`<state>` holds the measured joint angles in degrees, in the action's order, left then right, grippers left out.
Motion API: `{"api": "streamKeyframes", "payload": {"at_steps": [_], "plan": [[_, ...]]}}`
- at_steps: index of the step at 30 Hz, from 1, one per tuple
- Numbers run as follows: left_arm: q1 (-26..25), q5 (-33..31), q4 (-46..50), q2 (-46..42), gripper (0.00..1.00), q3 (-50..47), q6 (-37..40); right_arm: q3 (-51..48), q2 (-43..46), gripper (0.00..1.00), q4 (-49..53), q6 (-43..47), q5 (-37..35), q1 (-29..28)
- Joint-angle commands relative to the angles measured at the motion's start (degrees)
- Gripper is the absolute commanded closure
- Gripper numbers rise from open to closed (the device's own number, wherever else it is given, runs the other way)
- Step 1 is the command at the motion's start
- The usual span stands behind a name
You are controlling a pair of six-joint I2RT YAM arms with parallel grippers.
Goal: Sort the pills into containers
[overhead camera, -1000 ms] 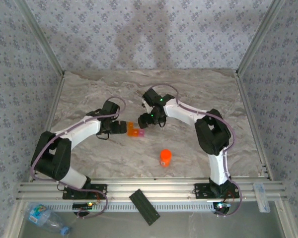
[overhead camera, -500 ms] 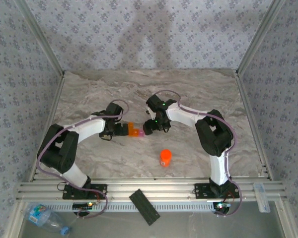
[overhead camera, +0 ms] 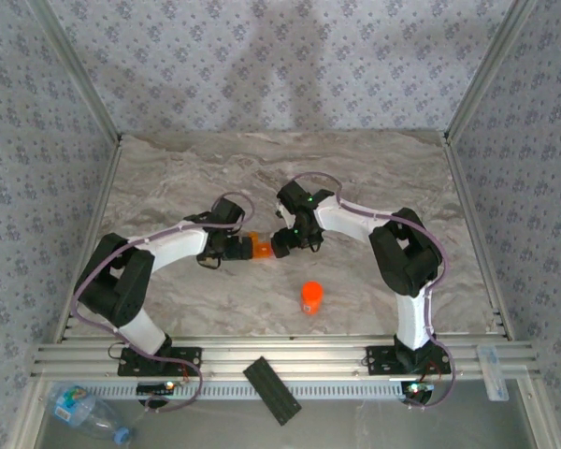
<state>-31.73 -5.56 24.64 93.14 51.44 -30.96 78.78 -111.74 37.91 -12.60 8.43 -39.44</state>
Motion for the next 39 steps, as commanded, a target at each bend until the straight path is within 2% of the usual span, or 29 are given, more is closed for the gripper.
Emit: {"api": "streamKeyframes", "payload": {"at_steps": [1,18,39], "plan": [[-0.95,0.35,-0.41,1.25,0.0,1.07,-1.03,-0.94,1.24,0.18,0.5,0.69,0.11,0.67],[-5.05,1.43,-1.2,5.6,0.0,6.22,-2.51,-5.73,12.41,0.18,-0.21,-1.35,0.19,8.36],[-9.16,1.76,-1.36,9.45,0.0,11.4,-3.27,-9.96,22.62,0.18,-0.05,-4.09,-0.76,7.31]]}}
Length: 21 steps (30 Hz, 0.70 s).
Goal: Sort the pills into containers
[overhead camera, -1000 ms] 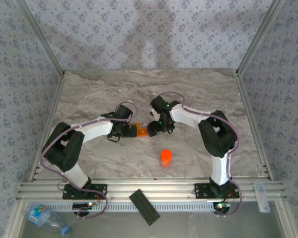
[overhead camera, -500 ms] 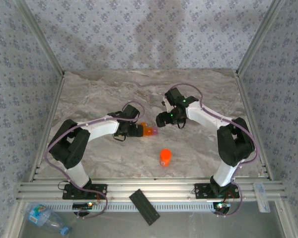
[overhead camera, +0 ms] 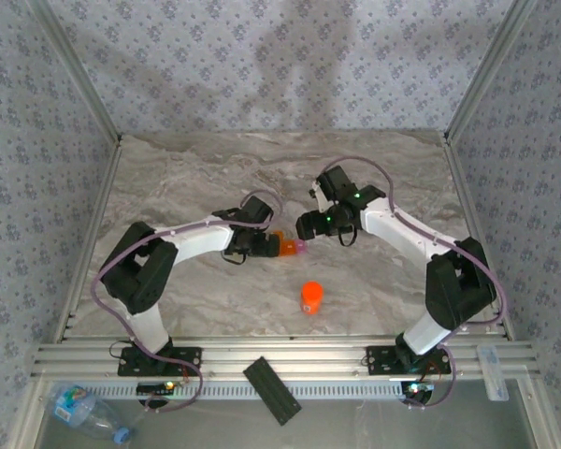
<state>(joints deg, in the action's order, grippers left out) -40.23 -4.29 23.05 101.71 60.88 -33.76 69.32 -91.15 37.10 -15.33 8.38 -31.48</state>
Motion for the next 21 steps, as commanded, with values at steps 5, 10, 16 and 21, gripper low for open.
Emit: {"api": "streamKeyframes", "payload": {"at_steps": [5,10,16,21], "plan": [[-0.92,0.65,0.02,1.38,0.0,2.64,-0.5,-3.38,3.82,0.18,1.19,-1.92,-1.31,-1.6],[-0.89,-1.62,1.35,-0.64,0.0,2.12,-0.17,-3.4,6.44,0.18,3.83,-2.37,-2.64,-4.02],[1.28,-3.17,2.07,-7.87,0.0,-0.86,0.15,-2.26,10.94,0.17,9.96,-3.91,-6.77,-9.95],[4.03,-4.03,2.11,-14.1,0.0,-3.27,0.04,-2.5,11.59,0.14,15.2,-5.0,-11.08,-16.74]]}}
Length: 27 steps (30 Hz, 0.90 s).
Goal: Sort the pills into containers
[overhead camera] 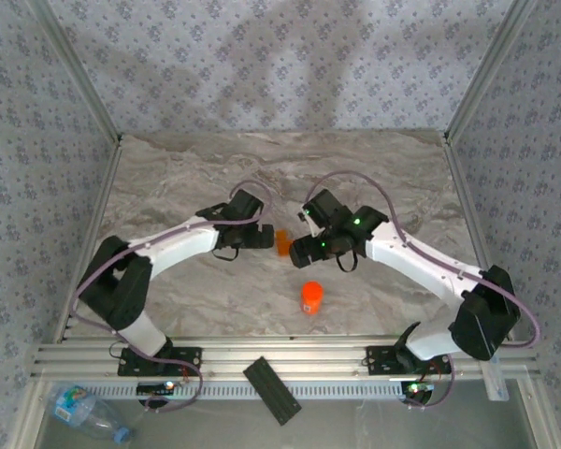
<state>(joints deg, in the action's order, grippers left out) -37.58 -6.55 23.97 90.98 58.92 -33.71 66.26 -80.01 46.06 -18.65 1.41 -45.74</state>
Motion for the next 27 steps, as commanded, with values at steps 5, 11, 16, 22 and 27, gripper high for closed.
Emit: {"api": "streamKeyframes", "payload": {"at_steps": [5,11,16,22,27], "plan": [[4.72,-2.34,1.19,-8.0,0.0,-2.63,-0.12,-1.42,-0.41,0.11,9.25,-3.69,-7.54,-7.41],[7.0,-3.06,2.15,-10.44,0.0,-2.82,-0.04,-3.81,-1.62,0.1,7.72,-4.98,-5.4,-9.95],[7.74,-3.3,2.17,-11.53,0.0,-3.41,-0.56,-5.4,-3.39,0.09,5.98,-5.68,-4.27,-11.61],[7.98,-3.3,2.13,-12.28,0.0,-3.47,-0.65,-7.0,-4.87,0.1,4.7,-6.39,-3.75,-12.68],[8.05,-3.36,1.96,-12.65,0.0,-3.54,-0.73,-7.67,-5.27,0.16,4.08,-6.57,-3.26,-13.03]]}}
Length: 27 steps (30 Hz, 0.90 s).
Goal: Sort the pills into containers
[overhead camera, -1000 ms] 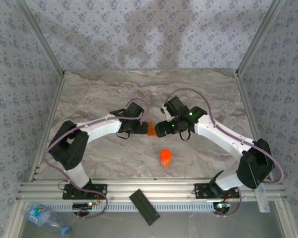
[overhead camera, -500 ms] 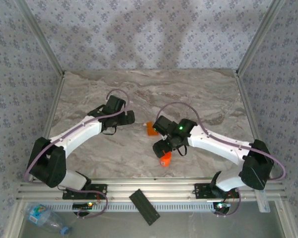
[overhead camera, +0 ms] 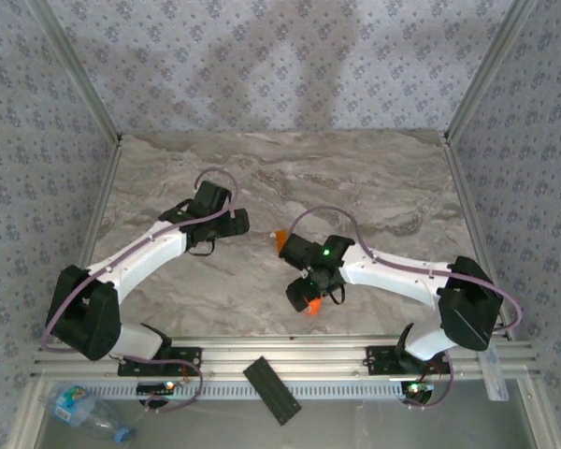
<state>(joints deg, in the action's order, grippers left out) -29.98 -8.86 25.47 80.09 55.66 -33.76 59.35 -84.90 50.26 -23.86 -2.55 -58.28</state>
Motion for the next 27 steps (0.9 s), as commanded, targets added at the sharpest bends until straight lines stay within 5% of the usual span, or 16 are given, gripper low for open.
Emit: {"api": "streamKeyframes", "payload": {"at_steps": [1,6,10,18,21,24,27], "plan": [[0.47,-0.99,0.41,-1.85,0.0,-0.37,-0.77,-0.89,-0.38,0.18,-0.25,-1.37,0.83,-0.51],[0.67,-0.99,0.36,-2.72,0.0,-0.39,-0.79,-0.75,-0.13,0.49,-0.22,-0.87,1.47,-0.56],[1.08,-1.34,0.21,-4.26,0.0,-0.07,0.04,0.0,1.15,0.62,0.13,-0.16,3.63,-0.4],[2.08,-3.32,-10.32,-8.73,0.0,-2.71,4.08,8.43,5.0,0.62,1.68,4.9,4.13,7.84],[3.2,-0.3,-18.17,-9.49,0.0,-5.21,5.59,15.48,4.69,0.61,0.28,7.08,6.64,14.71],[5.0,6.64,-17.68,-6.89,0.0,-1.5,6.74,22.25,2.47,0.6,-0.75,8.58,9.31,20.94],[4.61,7.05,-17.31,-3.96,0.01,2.37,9.72,30.05,-1.46,0.6,-0.33,10.02,11.61,25.93]]}}
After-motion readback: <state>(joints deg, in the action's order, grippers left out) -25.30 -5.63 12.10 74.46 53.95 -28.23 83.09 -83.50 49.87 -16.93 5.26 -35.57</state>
